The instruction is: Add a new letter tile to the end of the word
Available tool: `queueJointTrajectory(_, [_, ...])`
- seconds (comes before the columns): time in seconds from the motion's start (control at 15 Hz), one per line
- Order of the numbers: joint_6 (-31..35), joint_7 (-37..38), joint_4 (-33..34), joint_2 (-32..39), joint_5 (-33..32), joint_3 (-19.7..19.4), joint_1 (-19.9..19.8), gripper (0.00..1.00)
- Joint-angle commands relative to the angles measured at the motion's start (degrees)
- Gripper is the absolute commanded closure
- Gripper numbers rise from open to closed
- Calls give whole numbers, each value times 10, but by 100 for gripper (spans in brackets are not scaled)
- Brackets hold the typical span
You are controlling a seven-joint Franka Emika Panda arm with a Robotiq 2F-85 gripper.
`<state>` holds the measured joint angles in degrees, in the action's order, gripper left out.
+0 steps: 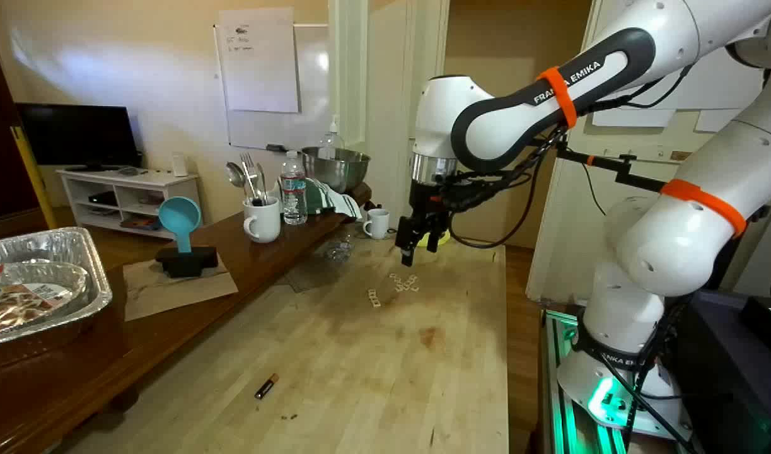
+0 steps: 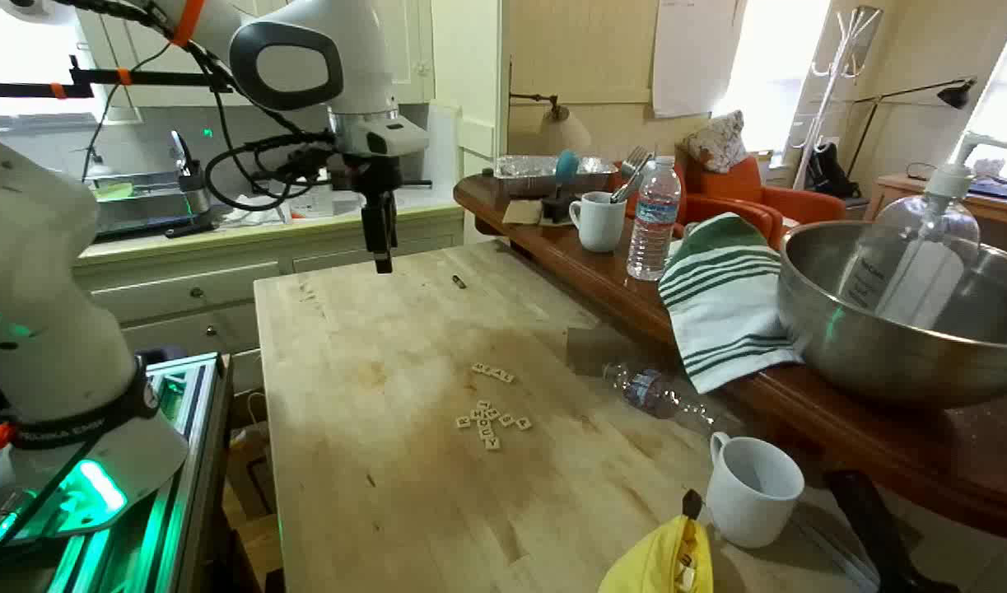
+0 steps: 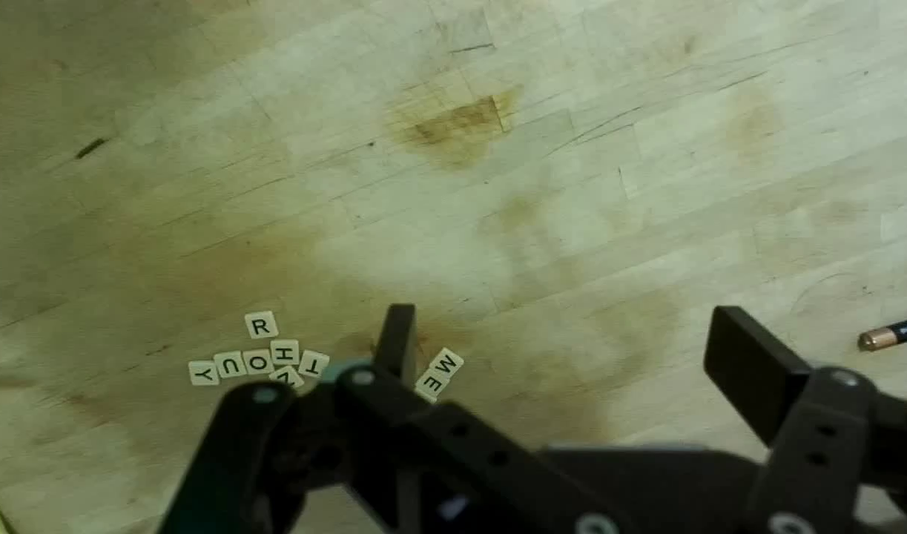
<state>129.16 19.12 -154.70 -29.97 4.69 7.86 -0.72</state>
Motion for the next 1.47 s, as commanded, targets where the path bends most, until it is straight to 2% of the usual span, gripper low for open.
queueJointTrajectory(0.0, [-1, 1, 1, 0, -2, -3, 3, 0])
queueJointTrajectory(0.4, [-1, 1, 1, 0, -2, -3, 3, 0])
queueJointTrajectory(0.6, [23, 16, 4, 14, -43, -6, -32, 0])
queueJointTrajectory(0.73, [26, -6, 13, 25, -56, -30, -51, 0])
queueJointTrajectory(0.87, [47, -66, 18, 44, -37, -72, -49, 0])
queueJointTrajectory(0.93, [51, -117, 24, 58, -10, -103, -37, 0])
queueJointTrajectory(1.0, [69, -154, 26, 70, 0, -123, -34, 0])
queueJointTrajectory(1.2, [70, -289, 48, 112, 50, -185, -16, 0])
queueJointTrajectory(1.4, [48, -399, 72, 152, 62, -214, -13, 0])
